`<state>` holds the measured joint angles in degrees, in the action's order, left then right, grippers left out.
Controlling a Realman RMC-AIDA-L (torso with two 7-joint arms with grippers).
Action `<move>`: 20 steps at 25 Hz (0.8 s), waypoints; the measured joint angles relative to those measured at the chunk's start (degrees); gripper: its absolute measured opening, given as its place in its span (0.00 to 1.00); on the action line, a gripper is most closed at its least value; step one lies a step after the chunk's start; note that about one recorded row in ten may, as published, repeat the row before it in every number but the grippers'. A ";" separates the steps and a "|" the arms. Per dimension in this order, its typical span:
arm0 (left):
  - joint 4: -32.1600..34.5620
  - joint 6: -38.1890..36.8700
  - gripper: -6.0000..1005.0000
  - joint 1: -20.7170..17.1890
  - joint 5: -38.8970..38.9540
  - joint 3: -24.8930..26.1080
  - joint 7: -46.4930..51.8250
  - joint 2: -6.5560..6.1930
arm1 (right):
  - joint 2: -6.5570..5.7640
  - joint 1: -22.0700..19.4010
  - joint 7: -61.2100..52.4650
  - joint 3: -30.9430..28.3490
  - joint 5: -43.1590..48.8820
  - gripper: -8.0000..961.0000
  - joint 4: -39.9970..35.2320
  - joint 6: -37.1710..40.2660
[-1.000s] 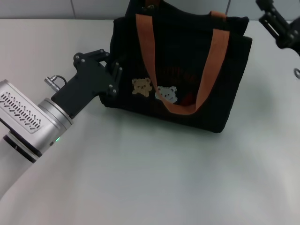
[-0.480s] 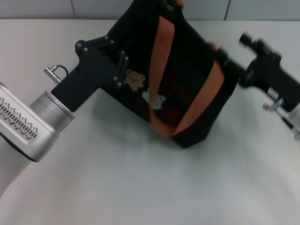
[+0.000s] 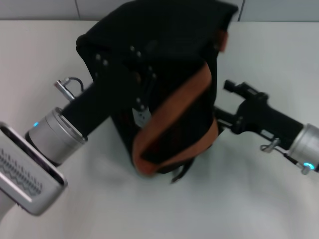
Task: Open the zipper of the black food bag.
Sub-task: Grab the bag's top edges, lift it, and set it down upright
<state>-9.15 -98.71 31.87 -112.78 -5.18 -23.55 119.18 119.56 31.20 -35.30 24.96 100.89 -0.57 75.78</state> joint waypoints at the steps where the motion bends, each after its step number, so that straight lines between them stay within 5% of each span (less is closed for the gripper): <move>1: -0.23 -0.50 0.10 -0.13 -1.04 -0.01 -0.80 0.00 | 0.02 0.86 0.00 1.16 0.04 0.86 0.46 -1.40; 10: -2.85 -1.33 0.09 -1.83 -6.18 -0.13 -5.52 0.00 | 0.24 3.39 0.70 2.14 -0.27 0.84 1.91 -4.64; 20: -4.06 -1.45 0.09 -3.78 -7.73 0.04 -5.65 0.00 | 0.11 -9.86 7.29 -14.77 -0.54 0.82 0.62 15.68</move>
<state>-13.22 -100.15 28.09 -120.51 -5.14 -29.19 119.18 119.67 21.34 -28.00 10.19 100.35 0.05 91.46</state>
